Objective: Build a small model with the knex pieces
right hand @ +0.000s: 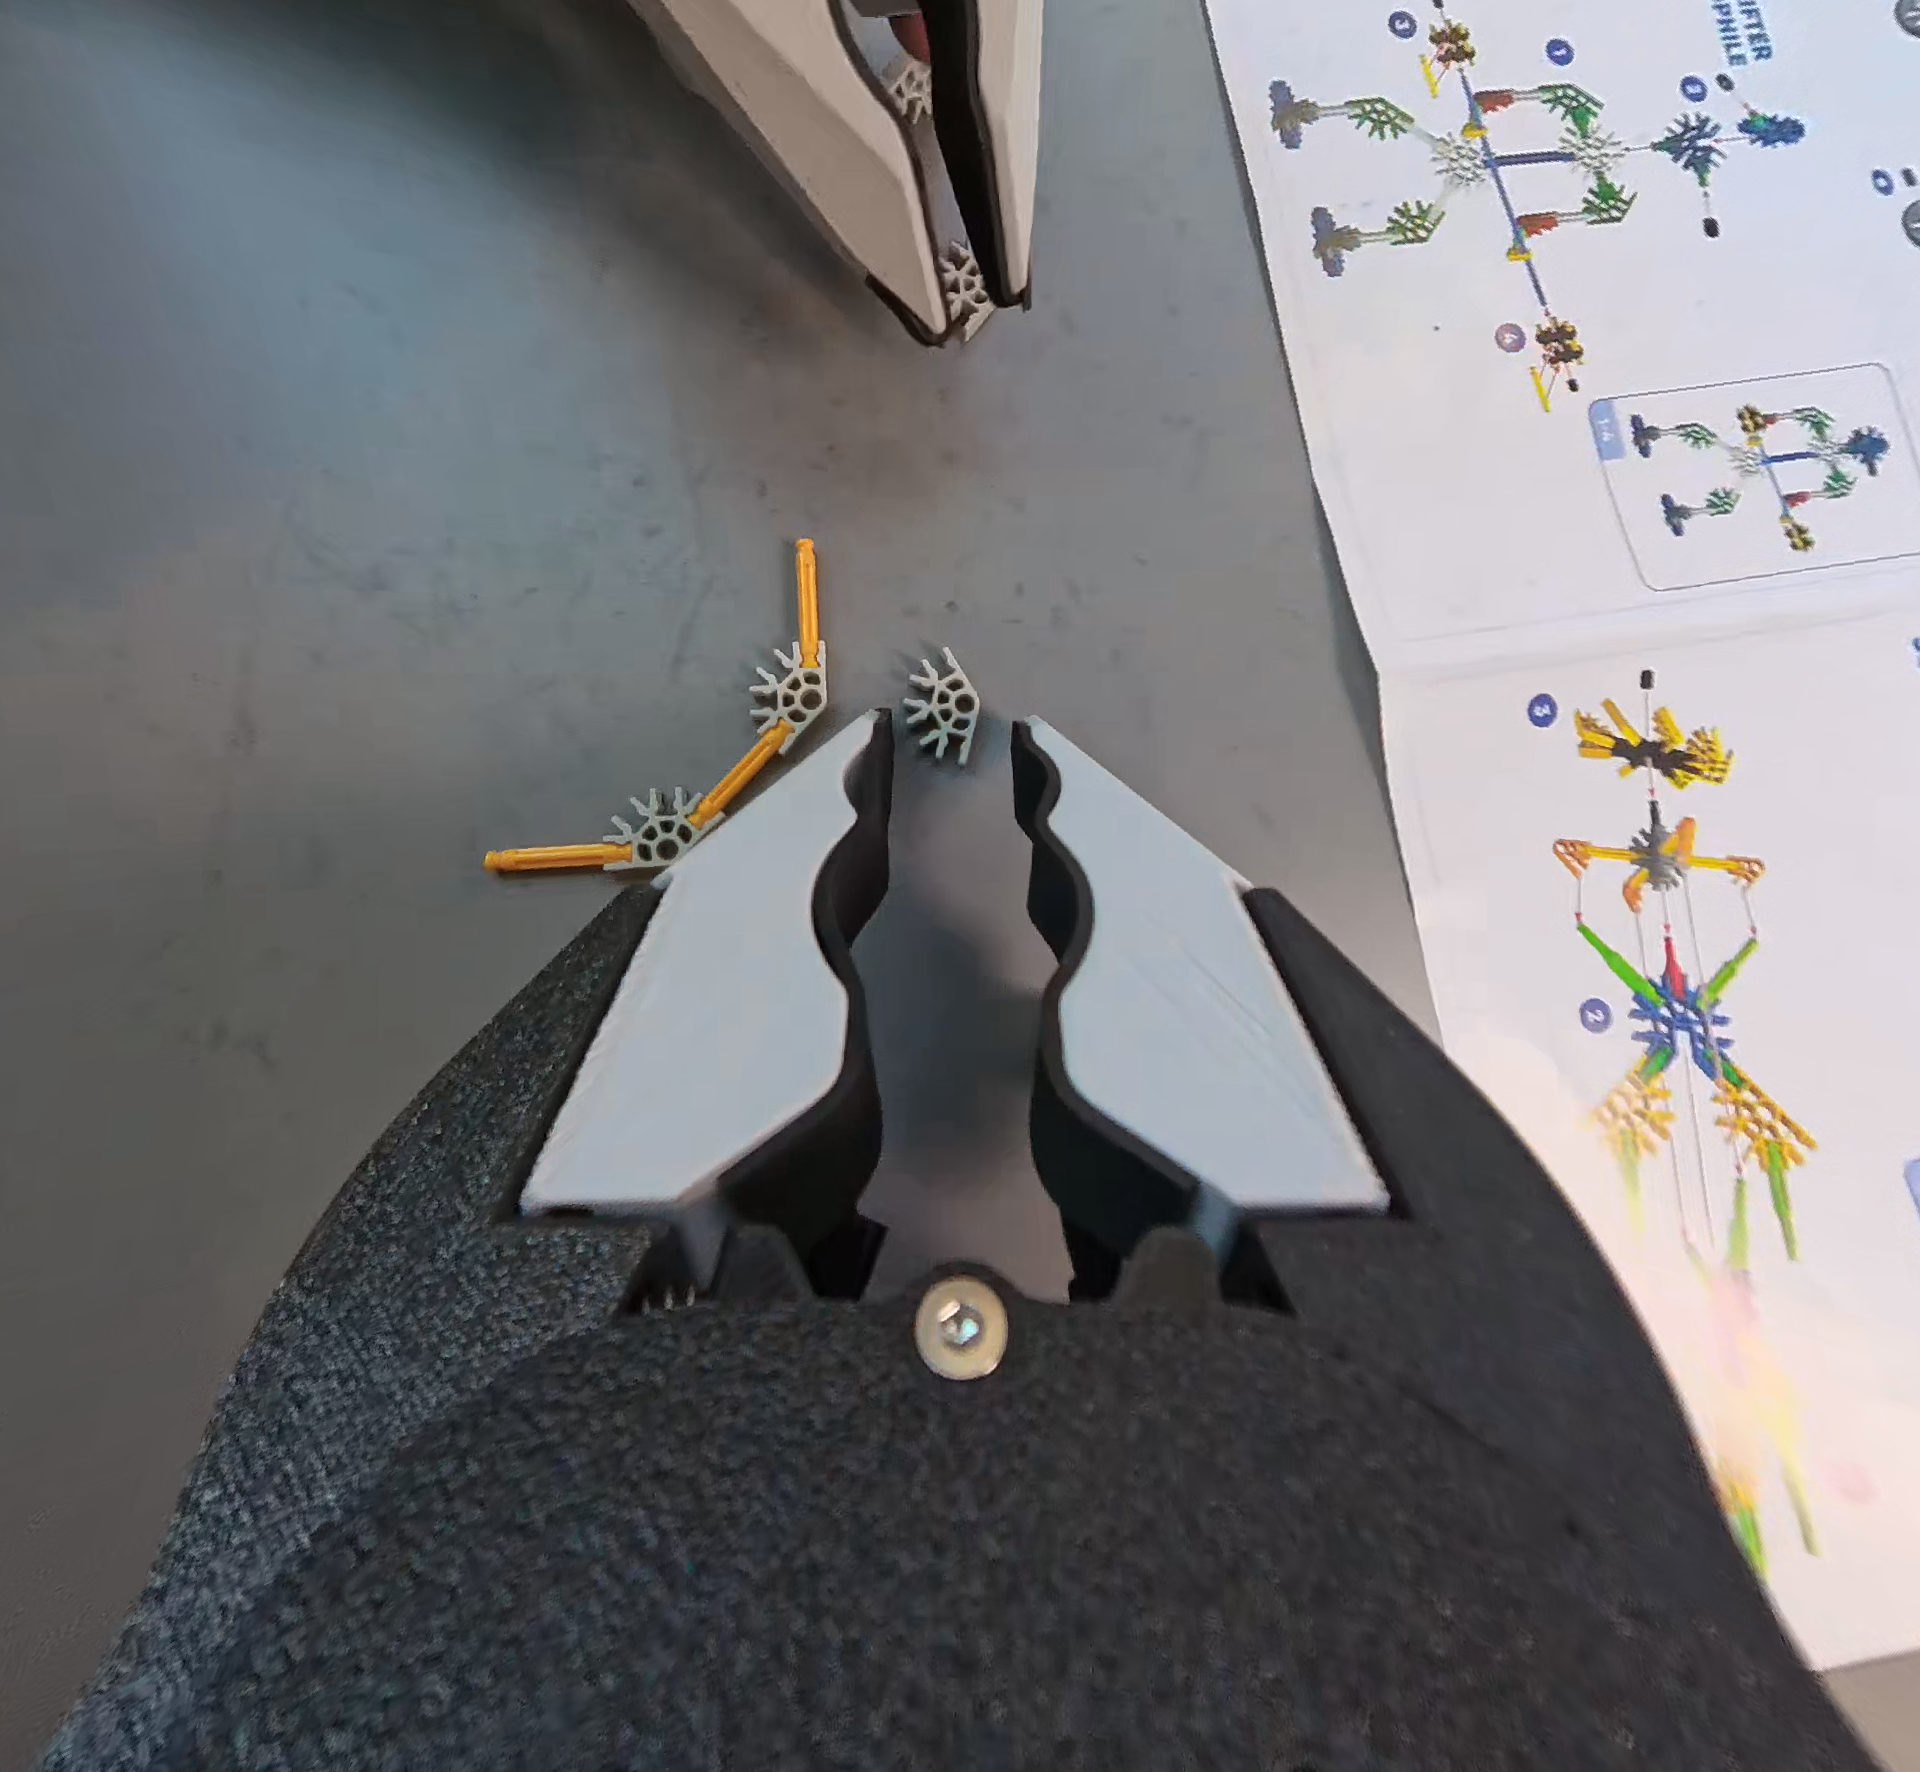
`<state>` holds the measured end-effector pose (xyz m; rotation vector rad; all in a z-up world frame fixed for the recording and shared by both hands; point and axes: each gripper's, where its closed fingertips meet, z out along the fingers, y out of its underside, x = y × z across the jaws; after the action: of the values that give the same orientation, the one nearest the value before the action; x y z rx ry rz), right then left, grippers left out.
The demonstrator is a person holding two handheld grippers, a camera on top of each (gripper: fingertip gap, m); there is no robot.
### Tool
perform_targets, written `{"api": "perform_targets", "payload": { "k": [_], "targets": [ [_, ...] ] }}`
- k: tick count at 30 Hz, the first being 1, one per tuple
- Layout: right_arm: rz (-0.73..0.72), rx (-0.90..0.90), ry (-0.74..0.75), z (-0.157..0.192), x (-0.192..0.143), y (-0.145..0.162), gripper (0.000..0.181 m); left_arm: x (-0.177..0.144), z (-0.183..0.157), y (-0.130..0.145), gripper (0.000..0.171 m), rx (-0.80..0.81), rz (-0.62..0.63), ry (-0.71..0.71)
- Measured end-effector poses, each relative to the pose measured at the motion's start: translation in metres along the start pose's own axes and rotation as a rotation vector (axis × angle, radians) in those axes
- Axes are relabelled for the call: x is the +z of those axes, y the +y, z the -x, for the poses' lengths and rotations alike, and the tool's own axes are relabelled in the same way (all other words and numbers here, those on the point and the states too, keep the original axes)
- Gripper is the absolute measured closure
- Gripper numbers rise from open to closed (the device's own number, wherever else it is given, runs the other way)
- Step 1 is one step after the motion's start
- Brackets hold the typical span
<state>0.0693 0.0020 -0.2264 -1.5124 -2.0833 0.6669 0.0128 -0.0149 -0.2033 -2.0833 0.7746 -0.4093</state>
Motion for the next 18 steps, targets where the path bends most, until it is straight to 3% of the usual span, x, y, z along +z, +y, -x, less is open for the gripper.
{"api": "perform_targets", "payload": {
  "k": [2, 10, 18],
  "targets": [
    [0.010, 0.008, -0.025, 0.004, 0.002, -0.001, 0.170, 0.002, -0.007, 0.000, 0.161, 0.020, 0.003, 0.027],
    [-0.116, -0.113, -0.039, 0.020, -0.003, -0.028, 0.171, 0.006, -0.044, -0.001, 0.148, 0.124, -0.001, 0.174],
    [-0.165, -0.261, -0.047, 0.042, -0.003, -0.042, 0.173, 0.002, -0.059, -0.002, 0.156, 0.195, -0.006, 0.223]
  ]
}}
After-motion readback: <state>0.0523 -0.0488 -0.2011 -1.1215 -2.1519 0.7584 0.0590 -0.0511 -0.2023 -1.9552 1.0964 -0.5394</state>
